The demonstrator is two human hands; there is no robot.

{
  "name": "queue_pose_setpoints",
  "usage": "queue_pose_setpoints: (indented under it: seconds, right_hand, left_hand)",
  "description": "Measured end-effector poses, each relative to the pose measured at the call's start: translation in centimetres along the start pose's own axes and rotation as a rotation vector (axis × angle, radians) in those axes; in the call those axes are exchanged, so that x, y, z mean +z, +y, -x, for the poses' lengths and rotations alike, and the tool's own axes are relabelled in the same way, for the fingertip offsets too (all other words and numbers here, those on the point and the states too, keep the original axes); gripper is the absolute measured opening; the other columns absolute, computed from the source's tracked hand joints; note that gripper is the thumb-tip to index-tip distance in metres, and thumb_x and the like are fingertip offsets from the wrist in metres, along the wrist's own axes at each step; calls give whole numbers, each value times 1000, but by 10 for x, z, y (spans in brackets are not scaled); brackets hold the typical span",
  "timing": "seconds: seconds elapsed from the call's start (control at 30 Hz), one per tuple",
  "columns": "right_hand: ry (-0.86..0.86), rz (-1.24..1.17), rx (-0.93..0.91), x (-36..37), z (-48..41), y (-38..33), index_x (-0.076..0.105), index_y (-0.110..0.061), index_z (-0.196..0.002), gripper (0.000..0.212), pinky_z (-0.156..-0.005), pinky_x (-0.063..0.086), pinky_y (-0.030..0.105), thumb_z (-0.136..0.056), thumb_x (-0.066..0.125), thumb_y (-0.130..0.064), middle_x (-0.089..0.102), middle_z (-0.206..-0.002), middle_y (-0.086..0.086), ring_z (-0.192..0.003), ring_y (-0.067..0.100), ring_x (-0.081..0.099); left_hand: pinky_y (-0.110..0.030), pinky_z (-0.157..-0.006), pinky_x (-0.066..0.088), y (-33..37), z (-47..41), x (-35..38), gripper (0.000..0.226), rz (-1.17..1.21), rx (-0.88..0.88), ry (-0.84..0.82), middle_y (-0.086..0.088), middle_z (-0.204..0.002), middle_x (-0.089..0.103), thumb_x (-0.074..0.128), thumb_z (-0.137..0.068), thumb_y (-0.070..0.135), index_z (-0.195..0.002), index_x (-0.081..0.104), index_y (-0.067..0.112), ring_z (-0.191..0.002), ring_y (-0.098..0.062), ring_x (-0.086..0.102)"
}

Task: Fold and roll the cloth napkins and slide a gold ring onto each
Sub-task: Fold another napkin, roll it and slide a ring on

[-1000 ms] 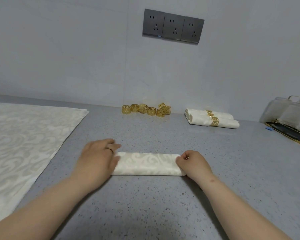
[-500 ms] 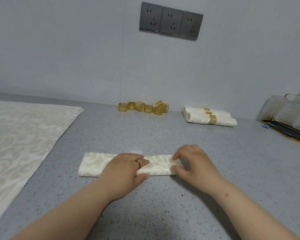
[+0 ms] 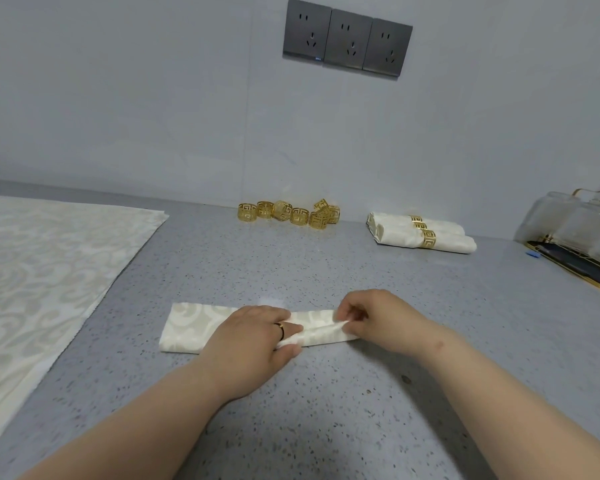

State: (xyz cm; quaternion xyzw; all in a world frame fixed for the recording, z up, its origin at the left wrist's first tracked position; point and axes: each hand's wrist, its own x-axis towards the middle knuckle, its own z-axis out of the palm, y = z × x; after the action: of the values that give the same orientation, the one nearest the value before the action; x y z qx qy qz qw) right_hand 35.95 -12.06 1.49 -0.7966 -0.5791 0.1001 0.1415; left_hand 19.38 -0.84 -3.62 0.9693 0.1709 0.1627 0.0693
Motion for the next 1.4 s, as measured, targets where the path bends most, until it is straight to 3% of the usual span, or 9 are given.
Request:
queue_pose_setpoints:
  seconds: [0.1, 0.2, 0.3, 0.47, 0.67, 0.97, 1.07, 1.2, 1.4]
  right_hand:
    - [-70, -158, 61, -3, -13, 0, 50, -30, -79, 25, -63, 37, 16, -84, 57, -6, 51, -81, -9, -73, 7, 48]
    - [-127, -100, 87, -5, -20, -5, 49, -24, -119, 37, -78, 36, 18, -85, 57, -9, 47, -111, -4, -99, 13, 49]
    - [-167, -48, 109, -7, -23, -6, 43, -19, -134, 49, -86, 34, 16, -87, 55, -11, 45, -134, 1, -112, 13, 46]
    - [-77, 2, 100, 0, -18, -4, 59, -24, -114, 31, -85, 35, 21, -86, 54, -14, 53, -114, 1, -100, 14, 44]
    - [63, 79, 42, 4, -10, -4, 57, -27, -114, 30, -84, 19, 20, -86, 53, -17, 42, -99, -5, -111, 15, 33]
    - [143, -100, -17, -1, -17, 13, 59, -23, -108, 23, -93, 26, 21, -86, 57, -19, 50, -96, -22, -101, 5, 40]
    - [240, -173, 48, -7, -39, 26, 56, -26, -103, 16, -93, 33, 23, -88, 56, -22, 50, -100, -14, -100, 7, 44]
    - [271, -124, 139, -9, -93, 45, 55, -18, -118, 28, -89, 35, 22, -92, 52, -25, 53, -119, -3, -110, 13, 47]
    - [345, -72, 213, -13, -193, 60, 46, -13, -132, 40, -104, 32, 31, -93, 50, -21, 45, -138, 7, -127, 24, 41]
  left_hand:
    - [-19, -104, 22, 0, 0, -1, 91, 1, 14, 19, 10, -139, 46, 0, -63, 63, -129, 52, 29, -128, -9, 42]
    - [-20, -75, 49, 0, 0, -6, 52, -22, 28, 15, 11, -95, 72, 29, -76, 51, -90, 75, 30, -84, -9, 69]
    - [-26, -95, 38, 1, 0, -7, 71, 52, 15, -30, 7, -119, 63, 17, -72, 58, -112, 67, 27, -109, -14, 60]
    - [-17, -86, 40, 3, -2, -7, 71, 11, 18, 71, 15, -110, 64, 19, -72, 61, -112, 65, 25, -100, -7, 62]
    - [-20, -105, 19, 12, -18, -3, 76, -66, 38, 17, 10, -143, 37, 30, -81, 66, -144, 25, 24, -131, -11, 34]
    - [-24, -86, 30, 0, -49, 4, 49, -130, 6, -21, 7, -128, 52, 41, -91, 50, -136, 36, 31, -116, -14, 46]
    - [-23, -77, 29, -23, -58, 2, 46, -142, -2, 10, 9, -123, 55, 30, -90, 54, -130, 42, 34, -111, -12, 48]
    - [-21, -70, 27, -62, -68, 4, 91, -96, -115, 130, 14, -114, 59, -6, -52, 61, -121, 49, 39, -103, -7, 50]
    - [-12, -67, 33, -77, -77, 10, 70, 40, -204, 179, 15, -106, 60, 8, -62, 59, -112, 53, 40, -90, -4, 49]
